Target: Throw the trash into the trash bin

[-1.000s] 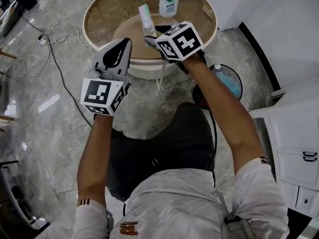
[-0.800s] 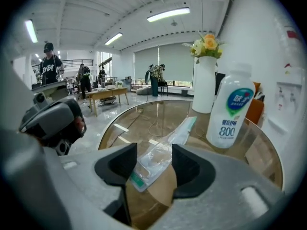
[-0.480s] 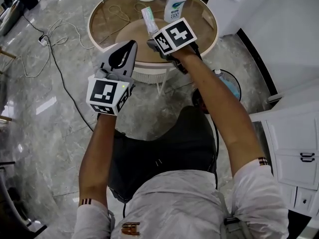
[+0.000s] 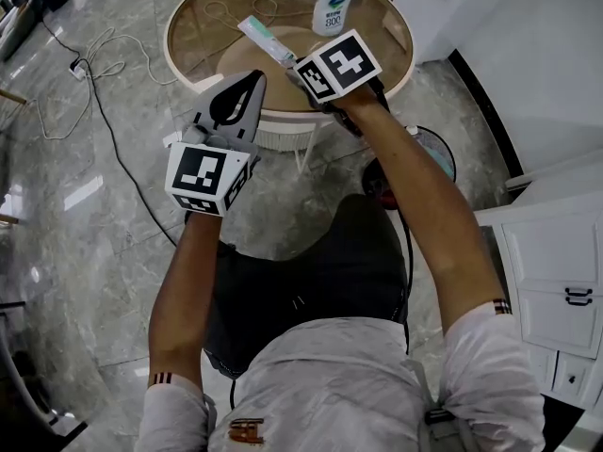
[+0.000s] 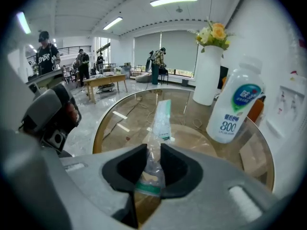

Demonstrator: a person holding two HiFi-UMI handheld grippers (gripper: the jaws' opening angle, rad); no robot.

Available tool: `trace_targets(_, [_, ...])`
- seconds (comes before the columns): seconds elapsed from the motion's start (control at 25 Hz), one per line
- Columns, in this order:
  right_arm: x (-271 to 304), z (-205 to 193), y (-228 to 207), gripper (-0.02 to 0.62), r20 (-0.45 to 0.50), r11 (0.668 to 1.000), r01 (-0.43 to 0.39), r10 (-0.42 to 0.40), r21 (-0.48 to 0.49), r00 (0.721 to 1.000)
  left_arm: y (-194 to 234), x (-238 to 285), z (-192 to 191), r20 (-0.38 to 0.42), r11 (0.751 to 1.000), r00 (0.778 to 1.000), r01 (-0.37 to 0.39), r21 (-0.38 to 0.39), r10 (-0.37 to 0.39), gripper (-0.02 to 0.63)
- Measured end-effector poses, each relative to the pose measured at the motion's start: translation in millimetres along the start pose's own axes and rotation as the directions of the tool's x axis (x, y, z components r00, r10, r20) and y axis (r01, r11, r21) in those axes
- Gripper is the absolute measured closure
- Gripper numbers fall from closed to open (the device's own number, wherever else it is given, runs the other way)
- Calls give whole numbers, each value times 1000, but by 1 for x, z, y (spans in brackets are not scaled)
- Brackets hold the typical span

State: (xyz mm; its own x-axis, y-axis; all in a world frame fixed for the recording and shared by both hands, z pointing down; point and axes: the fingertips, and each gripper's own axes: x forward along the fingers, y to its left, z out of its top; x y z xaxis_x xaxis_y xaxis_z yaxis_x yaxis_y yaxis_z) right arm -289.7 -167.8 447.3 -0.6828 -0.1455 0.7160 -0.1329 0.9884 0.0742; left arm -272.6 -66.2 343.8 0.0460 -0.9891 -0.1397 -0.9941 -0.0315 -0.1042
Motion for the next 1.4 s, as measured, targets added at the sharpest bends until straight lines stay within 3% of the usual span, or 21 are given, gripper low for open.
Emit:
trace_targets(0.08, [-2, -3, 1, 529, 4, 1000, -7, 7, 0, 1000, -2, 1, -2, -2, 1000, 1000, 6, 2, -6, 607])
trace_targets(0.36, [-15, -9, 3, 532, 51, 999, 19, -18, -36, 999, -12, 8, -6, -11, 1000, 1000, 29, 1, -29, 607])
trace_targets(0.68, [-56, -2, 12, 532, 218, 999, 6, 2, -33, 976, -34, 21, -9, -1, 997, 997, 77, -8, -77, 607])
trace_targets(1.0, [-124, -13, -1, 532, 383, 998, 53, -67, 47, 921, -75, 42, -2, 31, 986, 986, 164, -13, -164, 607])
trace_targets(1.28, [-189, -50, -30, 531, 448, 984, 130, -171, 120, 877, -127, 66, -1, 52, 962, 961, 272, 21, -273, 607])
trace_targets(1.4, [-220, -75, -51, 531, 463, 969, 178, -239, 173, 853, -150, 78, 1, 62, 949, 947, 315, 1, -315, 607])
